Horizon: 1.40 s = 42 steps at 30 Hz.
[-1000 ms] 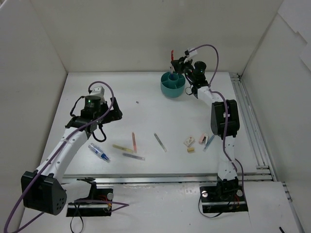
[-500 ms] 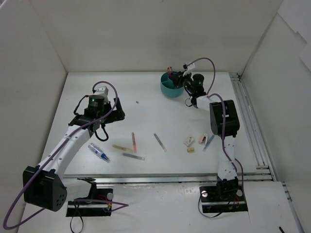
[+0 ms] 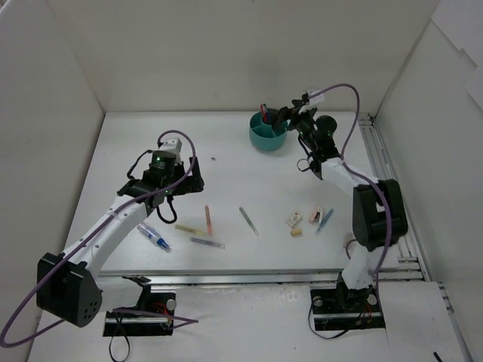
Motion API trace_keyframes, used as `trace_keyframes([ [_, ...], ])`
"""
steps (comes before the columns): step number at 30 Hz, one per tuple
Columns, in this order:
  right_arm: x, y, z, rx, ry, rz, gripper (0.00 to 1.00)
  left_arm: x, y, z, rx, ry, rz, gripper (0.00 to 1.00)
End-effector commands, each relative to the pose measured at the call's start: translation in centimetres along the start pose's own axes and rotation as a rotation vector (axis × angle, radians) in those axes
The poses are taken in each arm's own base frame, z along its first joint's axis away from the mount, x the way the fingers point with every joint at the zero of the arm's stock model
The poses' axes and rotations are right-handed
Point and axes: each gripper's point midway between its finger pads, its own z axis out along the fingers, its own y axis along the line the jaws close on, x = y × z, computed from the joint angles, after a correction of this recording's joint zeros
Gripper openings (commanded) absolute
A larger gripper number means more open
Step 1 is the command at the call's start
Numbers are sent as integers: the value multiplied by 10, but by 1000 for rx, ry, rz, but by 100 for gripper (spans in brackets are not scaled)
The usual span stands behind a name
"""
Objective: Sort the stationery into containers
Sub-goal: Place the pen in the storage box, then pick up the pen from the center of the board.
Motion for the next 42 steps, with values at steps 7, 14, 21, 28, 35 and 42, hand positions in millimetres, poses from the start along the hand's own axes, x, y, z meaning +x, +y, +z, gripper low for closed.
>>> trace_keyframes([
  [7,-42,3,-103,347,8,193,98,34,-14,36,-79,129,30,100],
  [14,-2,4,-152,569,344,86,98,66,-15,66,-179,240,42,94],
  [21,18,7,-174,636,421,50,98,91,-14,90,-253,313,3,65],
  [28,26,7,-183,684,456,9,98,116,-13,95,-257,374,-33,48],
  [35,32,29,-177,559,490,-53,98,114,-27,105,-196,372,-45,16],
  [42,21,60,-175,375,429,-73,98,85,-48,103,-126,297,-28,0],
])
